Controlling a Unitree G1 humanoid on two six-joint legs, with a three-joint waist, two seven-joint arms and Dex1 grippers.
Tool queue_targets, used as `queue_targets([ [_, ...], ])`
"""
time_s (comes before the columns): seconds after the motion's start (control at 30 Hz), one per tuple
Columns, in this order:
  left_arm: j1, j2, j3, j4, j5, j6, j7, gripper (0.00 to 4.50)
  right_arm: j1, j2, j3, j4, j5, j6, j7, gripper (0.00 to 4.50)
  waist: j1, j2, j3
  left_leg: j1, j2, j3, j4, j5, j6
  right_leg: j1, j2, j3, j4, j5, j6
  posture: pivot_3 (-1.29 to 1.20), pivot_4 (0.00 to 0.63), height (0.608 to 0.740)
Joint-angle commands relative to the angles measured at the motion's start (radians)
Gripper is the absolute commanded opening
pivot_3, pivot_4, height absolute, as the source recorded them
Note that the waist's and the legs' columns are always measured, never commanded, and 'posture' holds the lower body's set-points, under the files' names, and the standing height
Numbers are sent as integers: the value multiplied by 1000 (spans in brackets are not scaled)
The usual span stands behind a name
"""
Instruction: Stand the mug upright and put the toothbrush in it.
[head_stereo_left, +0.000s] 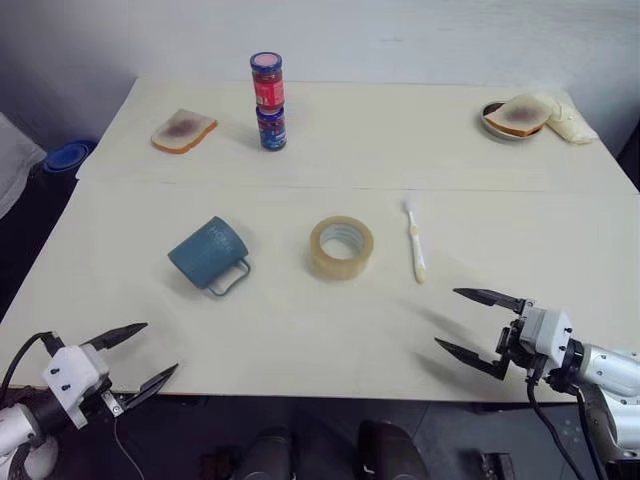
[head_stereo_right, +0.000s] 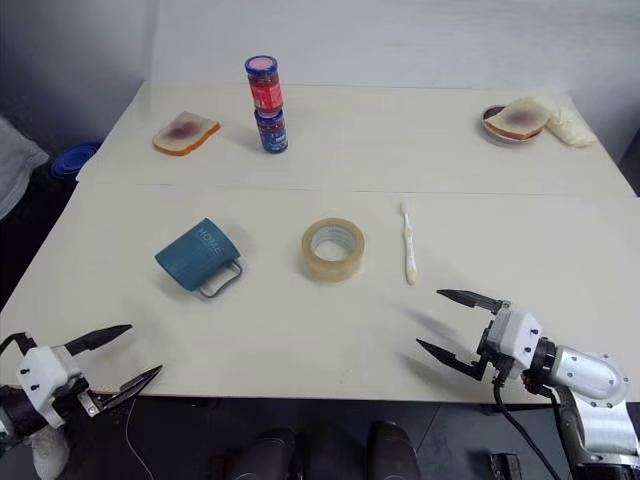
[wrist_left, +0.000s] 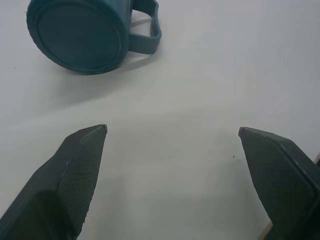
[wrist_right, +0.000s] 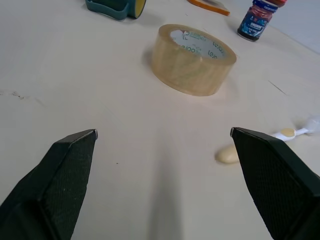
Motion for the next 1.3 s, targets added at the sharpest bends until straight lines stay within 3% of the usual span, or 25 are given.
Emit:
queue_targets([
  [0.03,13,-1,-4,-44,-29,21,4,4500,-8,2,3,-21,21,1,0,4442,0,0,0,0,0,0,0,0,0,0,0,0,0,0,0,0,150,740],
  [0.13,27,6,-5,-115,-135,145,-13,4500,-64,-30,80,-170,86,192,-7,4442,-3,0,0,0,0,0,0,0,0,0,0,0,0,0,0,0,150,740],
  [0.23,30,14,7,-210,-310,282,-43,4500,-230,-60,195,-265,42,396,-52,4442,-18,1,0,0,2,0,0,0,-1,0,-5,1,1,0,-1,0,150,740],
  [0.4,27,-16,-43,-352,-351,347,-6,4500,-541,-45,361,-235,-56,699,-129,4442,-22,1,1,0,2,-3,1,0,-3,-2,-7,1,1,-1,-4,0,150,740],
  [0.6,-16,-39,-77,-388,-347,377,33,4500,-756,7,519,-104,-144,798,-76,4442,-15,1,1,-4,-2,-6,1,0,-1,-2,-2,-3,1,-1,-4,0,150,740],
  [0.8,-21,-46,-111,-381,-329,387,27,4500,-913,98,657,113,-314,729,-66,4442,-26,1,0,-4,-2,-3,2,1,0,-2,-1,-3,2,0,-3,0,150,740],
  [0.9,-32,-59,-126,-394,-320,376,43,4500,-930,111,672,153,-353,729,-54,3833,-25,1,0,-4,-1,-4,2,1,-1,-2,0,-4,3,0,-3,0,150,740],
  [1.17,-60,-92,-173,-400,-277,359,83,4500,-932,120,625,157,-347,655,4,1007,-23,1,0,-4,-1,-4,2,1,-1,-2,0,-3,2,0,-3,0,150,740],
  [1.2,-67,-95,-177,-399,-275,359,88,4500,-930,119,610,153,-331,646,19,800,-23,1,0,-4,-1,-4,2,1,-1,-2,0,-3,2,0,-3,0,150,740],
  [1.3,-78,-103,-189,-396,-269,360,98,4500,-902,105,516,111,-236,672,49,791,-20,1,0,-4,-1,-4,2,1,-1,-2,0,-3,3,0,-3,0,150,740],
])
